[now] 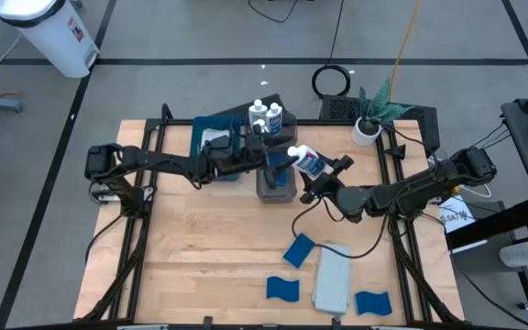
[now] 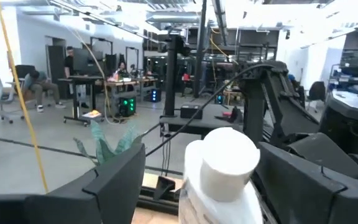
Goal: Pick & Place Kitchen Items
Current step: Put the white plastic restorer bottle into the top black bin
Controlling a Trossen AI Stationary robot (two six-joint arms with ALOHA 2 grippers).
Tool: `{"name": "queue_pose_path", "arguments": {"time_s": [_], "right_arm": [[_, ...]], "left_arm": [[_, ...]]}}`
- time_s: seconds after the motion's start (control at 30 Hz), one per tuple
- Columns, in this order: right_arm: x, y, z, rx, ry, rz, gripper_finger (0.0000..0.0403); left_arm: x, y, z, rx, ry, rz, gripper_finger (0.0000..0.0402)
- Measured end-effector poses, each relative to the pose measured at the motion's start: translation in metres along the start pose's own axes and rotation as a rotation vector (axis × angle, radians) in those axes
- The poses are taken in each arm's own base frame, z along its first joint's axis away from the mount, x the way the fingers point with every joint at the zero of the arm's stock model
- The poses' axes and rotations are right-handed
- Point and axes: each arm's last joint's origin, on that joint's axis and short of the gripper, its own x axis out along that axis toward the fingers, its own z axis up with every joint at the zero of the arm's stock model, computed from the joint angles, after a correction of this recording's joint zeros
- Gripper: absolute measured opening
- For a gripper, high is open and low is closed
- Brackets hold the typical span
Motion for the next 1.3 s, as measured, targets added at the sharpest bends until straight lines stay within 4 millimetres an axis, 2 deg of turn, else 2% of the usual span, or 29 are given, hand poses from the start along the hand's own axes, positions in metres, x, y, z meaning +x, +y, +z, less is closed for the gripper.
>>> {"name": "queue_pose_path", "arguments": {"time_s": [0.13, 0.57, 0.77, 0.9, 1.07, 1.3], "right_arm": [[0.002, -0.001, -0.001, -0.001, 0.003, -0.007, 0.0283], [0.015, -0.004, -0.002, 0.048, -0.029, 0.095, 0.0289], [0.016, -0.003, -0.004, 0.102, -0.022, 0.125, 0.0326], [0.005, -0.003, -0.003, 0.075, -0.005, 0.093, 0.0350], [-0.012, -0.006, 0.005, 0.067, -0.023, 0.072, 0.0353], [-0.035, -0.009, 0.008, 0.136, -0.037, 0.151, 0.0344]], "left_arm": [[0.000, 0.004, 0.000, -0.023, 0.004, 0.010, 0.0277], [0.000, 0.005, -0.002, -0.018, 0.027, 0.012, 0.0120], [-0.001, 0.005, -0.002, 0.015, 0.036, 0.011, 0.0118], [-0.006, 0.010, 0.005, 0.051, 0.083, 0.065, 0.0118], [-0.017, 0.020, 0.024, 0.077, 0.102, 0.149, 0.0118], [-0.024, 0.037, 0.028, 0.070, 0.166, 0.199, 0.0118]]}}
